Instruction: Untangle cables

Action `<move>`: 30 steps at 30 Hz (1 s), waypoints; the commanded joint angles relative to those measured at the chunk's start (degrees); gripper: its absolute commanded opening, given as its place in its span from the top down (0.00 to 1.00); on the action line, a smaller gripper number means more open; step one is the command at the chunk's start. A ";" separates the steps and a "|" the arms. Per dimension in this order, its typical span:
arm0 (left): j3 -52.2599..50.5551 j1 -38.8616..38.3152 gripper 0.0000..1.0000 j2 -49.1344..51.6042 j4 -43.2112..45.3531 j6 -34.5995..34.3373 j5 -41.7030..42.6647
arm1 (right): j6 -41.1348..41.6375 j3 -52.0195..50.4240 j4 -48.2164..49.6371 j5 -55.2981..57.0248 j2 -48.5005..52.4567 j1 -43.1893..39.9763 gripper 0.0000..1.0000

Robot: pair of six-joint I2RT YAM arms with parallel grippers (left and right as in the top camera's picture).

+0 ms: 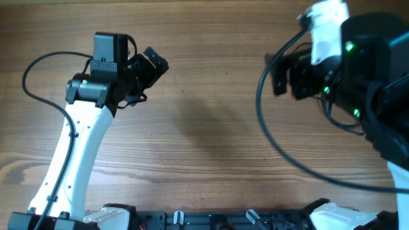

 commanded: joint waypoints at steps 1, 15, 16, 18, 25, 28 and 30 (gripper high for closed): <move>0.37 -0.26 0.00 -1.22 0.02 0.09 -0.79 | 0.61 -7.74 8.52 -3.41 -3.06 -6.75 0.00; 0.37 -0.26 0.00 -1.22 0.02 0.09 -0.79 | -6.86 -98.77 84.46 -14.49 -48.61 -14.25 0.00; 0.37 -0.26 0.00 -1.22 0.02 0.09 -0.79 | -6.91 -101.92 85.26 -14.47 -51.17 -14.25 0.00; 0.37 -0.26 0.00 -1.22 0.02 0.09 -0.79 | -6.88 -108.93 85.88 -13.77 -58.34 -14.27 0.00; 0.37 -0.26 0.00 -1.22 0.02 0.09 -0.79 | -6.86 -117.77 83.14 -12.96 -74.31 -17.09 0.00; 0.37 -0.26 0.00 -1.22 0.02 0.09 -0.79 | -6.78 -119.14 83.01 -13.00 -75.32 -19.21 0.00; 0.37 -0.26 0.00 -1.22 0.02 0.09 -0.79 | -6.64 -120.72 83.01 -13.66 -76.94 -20.94 0.00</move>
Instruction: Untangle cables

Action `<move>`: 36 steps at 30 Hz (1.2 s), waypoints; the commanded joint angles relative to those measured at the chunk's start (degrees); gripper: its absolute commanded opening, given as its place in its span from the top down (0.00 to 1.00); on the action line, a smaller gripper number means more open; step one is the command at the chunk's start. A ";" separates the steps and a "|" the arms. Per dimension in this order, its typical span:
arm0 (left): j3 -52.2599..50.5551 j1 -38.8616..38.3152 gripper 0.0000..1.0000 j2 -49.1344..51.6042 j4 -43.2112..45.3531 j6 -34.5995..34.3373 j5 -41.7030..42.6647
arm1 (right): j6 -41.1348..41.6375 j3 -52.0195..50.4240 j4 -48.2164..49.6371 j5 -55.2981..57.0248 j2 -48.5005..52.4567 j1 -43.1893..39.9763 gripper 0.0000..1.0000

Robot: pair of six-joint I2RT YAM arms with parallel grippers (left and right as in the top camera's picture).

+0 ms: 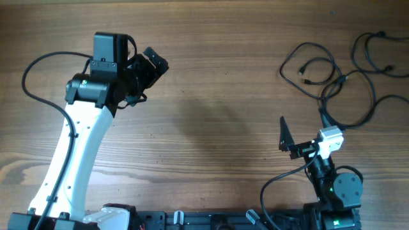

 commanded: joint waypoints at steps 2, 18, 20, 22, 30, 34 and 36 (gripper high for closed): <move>0.37 -0.26 0.00 -1.11 0.13 0.09 -0.79 | -0.11 -3.69 -1.05 -1.84 -5.07 -3.76 0.00; 0.37 -0.26 0.00 -1.11 0.13 0.09 -0.79 | 2.71 -3.63 -5.42 -2.69 -4.96 -6.01 0.00; 0.37 -0.26 0.00 -1.11 0.13 0.09 -0.79 | 2.71 -3.63 -5.42 -2.69 -4.96 -6.01 0.00; 0.37 -0.24 0.00 -1.11 -0.42 0.17 -1.79 | 2.73 -3.63 -5.42 -2.69 -4.96 -6.01 0.00; -0.68 -0.09 0.00 -6.45 0.79 4.39 -13.51 | 2.71 -3.63 -5.42 -2.69 -4.96 -6.01 0.00; -10.10 0.44 0.00 -16.31 19.23 28.79 -9.20 | 2.71 -3.63 -5.42 -2.69 -4.96 -6.01 0.00; -18.53 1.86 0.00 -22.77 30.36 36.02 -5.16 | 2.71 -3.63 -5.42 -2.69 -4.96 -6.01 0.00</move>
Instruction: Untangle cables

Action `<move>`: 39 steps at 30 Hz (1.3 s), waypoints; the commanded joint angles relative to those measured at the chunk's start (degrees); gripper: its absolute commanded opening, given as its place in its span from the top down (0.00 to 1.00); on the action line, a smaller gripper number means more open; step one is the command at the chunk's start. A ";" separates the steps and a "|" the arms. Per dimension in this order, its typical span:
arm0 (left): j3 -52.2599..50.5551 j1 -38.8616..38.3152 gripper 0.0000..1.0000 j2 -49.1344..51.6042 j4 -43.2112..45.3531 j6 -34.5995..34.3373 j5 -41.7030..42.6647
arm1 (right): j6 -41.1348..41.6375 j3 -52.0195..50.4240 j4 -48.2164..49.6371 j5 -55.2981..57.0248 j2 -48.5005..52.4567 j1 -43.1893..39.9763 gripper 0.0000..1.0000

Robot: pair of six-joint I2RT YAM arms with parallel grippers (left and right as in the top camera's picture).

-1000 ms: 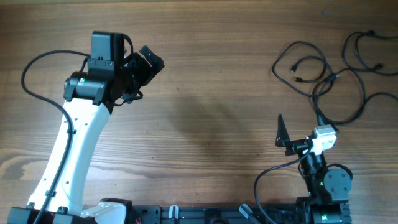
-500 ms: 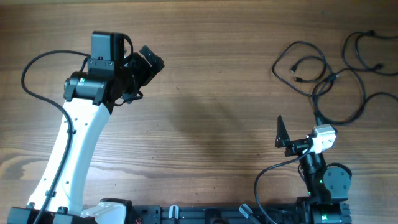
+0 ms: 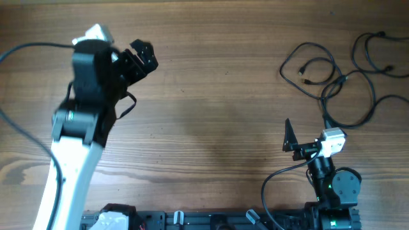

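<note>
Several thin black cables (image 3: 342, 80) lie looped over one another at the table's far right, with small plugs at their ends. My left gripper (image 3: 143, 56) hovers far to the left of them. Its black fingers look spread, with nothing between them. My right gripper (image 3: 289, 137) sits low near the front edge, just below the cables and apart from them. Only one pointed finger (image 3: 287, 130) shows, so whether the jaws are closed is unclear.
The wooden table (image 3: 211, 108) spans the view. The left arm's own thick cable (image 3: 25, 48) arcs off the left edge. The right arm's base (image 3: 332, 185) and its cable loop (image 3: 275, 182) sit at the front right. A black rail (image 3: 211, 220) runs along the front edge.
The left arm has risen toward the camera, with its gripper a little further left and back. The right arm has barely shifted. The cables lie as they did.
At first the right arm was raised high at the far right, hiding the cables, while the left arm stood still. A second later the right arm was folded at the front edge and the cables lay uncovered. The left arm has now lifted.
</note>
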 commanded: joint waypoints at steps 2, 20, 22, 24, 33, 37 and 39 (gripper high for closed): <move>-19.87 3.37 0.00 -14.56 19.37 19.54 5.46 | 0.90 -0.15 0.17 -0.96 -0.33 -0.24 0.00; -66.47 8.94 0.00 -61.18 35.12 19.71 4.98 | 0.92 -0.15 0.17 -0.96 -0.33 -0.24 0.00; -66.51 8.96 0.00 -63.95 30.08 19.71 5.01 | 0.87 -0.15 0.17 -0.96 -0.33 -0.24 0.00; -66.51 9.07 0.00 -66.45 24.44 19.69 5.01 | 0.90 -0.15 0.17 -0.96 -0.33 -0.24 0.00; -66.51 9.05 0.00 -66.38 23.47 19.52 5.01 | 0.90 -0.15 0.17 -0.96 -0.33 -0.24 0.00; -66.51 9.05 0.00 -66.38 23.47 19.52 5.01 | 0.92 -0.15 0.17 -0.96 -0.33 -0.24 0.00; -66.51 9.05 0.00 -66.38 23.47 19.52 5.01 | 0.90 -0.15 0.17 -0.96 -0.33 -0.24 0.00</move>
